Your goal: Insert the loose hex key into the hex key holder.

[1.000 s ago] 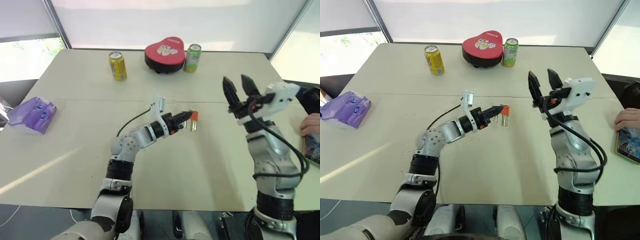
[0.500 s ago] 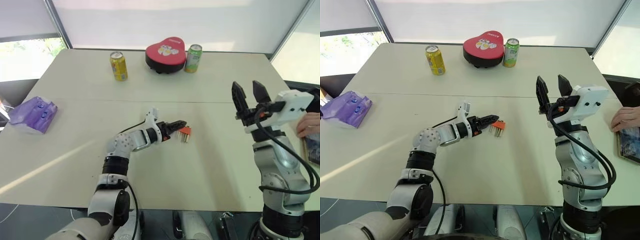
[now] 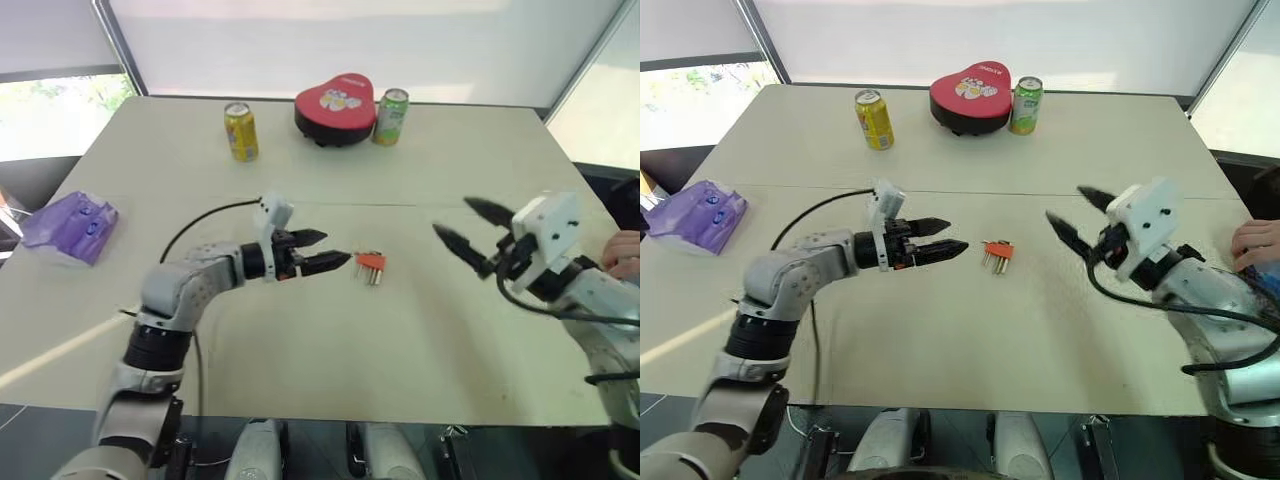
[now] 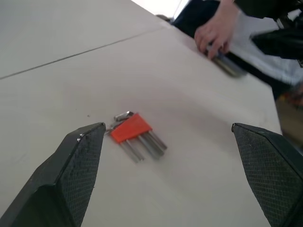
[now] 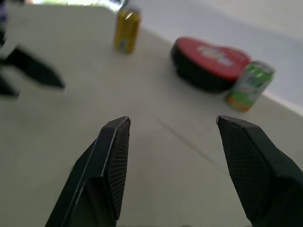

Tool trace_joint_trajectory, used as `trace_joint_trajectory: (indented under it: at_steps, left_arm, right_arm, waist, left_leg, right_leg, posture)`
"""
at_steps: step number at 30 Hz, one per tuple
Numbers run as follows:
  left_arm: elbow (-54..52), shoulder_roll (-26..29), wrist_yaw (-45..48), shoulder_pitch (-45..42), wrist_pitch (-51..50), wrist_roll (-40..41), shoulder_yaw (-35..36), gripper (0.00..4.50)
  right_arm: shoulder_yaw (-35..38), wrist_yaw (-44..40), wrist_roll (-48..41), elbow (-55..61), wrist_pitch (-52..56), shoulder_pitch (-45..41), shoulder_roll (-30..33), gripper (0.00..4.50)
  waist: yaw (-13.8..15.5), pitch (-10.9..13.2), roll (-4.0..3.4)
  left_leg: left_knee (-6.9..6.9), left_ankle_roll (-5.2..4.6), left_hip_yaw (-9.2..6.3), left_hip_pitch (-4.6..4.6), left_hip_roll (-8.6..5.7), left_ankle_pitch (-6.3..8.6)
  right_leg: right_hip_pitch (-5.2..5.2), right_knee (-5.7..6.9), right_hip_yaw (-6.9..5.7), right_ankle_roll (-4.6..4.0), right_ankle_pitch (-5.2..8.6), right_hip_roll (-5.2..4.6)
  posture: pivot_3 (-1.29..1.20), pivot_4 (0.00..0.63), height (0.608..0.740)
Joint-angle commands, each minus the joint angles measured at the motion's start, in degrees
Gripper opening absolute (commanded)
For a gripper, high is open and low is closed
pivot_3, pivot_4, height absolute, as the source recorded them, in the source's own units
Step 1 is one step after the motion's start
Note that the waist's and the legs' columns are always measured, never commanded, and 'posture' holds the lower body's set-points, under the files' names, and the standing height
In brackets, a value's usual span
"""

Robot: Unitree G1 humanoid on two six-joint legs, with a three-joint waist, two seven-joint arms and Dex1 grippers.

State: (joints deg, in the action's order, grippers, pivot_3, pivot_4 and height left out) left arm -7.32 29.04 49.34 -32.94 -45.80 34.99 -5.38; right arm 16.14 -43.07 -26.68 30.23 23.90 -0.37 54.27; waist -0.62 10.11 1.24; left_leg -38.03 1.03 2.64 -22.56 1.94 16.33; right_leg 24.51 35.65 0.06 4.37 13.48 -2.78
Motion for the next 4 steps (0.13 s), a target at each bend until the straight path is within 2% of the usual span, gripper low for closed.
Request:
trace_joint_trajectory:
  at_steps: [1,4]
  left_arm:
    - [-3.71,4.97,5.89,0.59,2.70,-0.49,0.80,4.46]
    - [-5.25,9.33,9.32,1.98,2.66,0.25,1.58,4.46]
  right_arm:
    - [2.01,-9.05,2.00,-1.40,-3.80,1.06,5.56,3.00]
    - [2.09,-12.30,1.73,-2.17,-3.70,0.77,7.89,3.00]
  waist:
    - [-0.15,0.01,0.01]
    - [-0.13,0.01,0.02]
  left_leg:
    - [0.00,-0.02,0.00,0.02,0.02,0.01]
    - [-0.01,-0.02,-0.01,0.04,0.03,0.01]
  right_leg:
    - [-0.01,-0.02,0.00,0.00,0.00,0.02]
    - [-0.01,-0.01,0.01,0.00,0.00,0.03]
  posture:
    - [0.00,0.150,0.740]
    - [0.00,0.150,0.740]
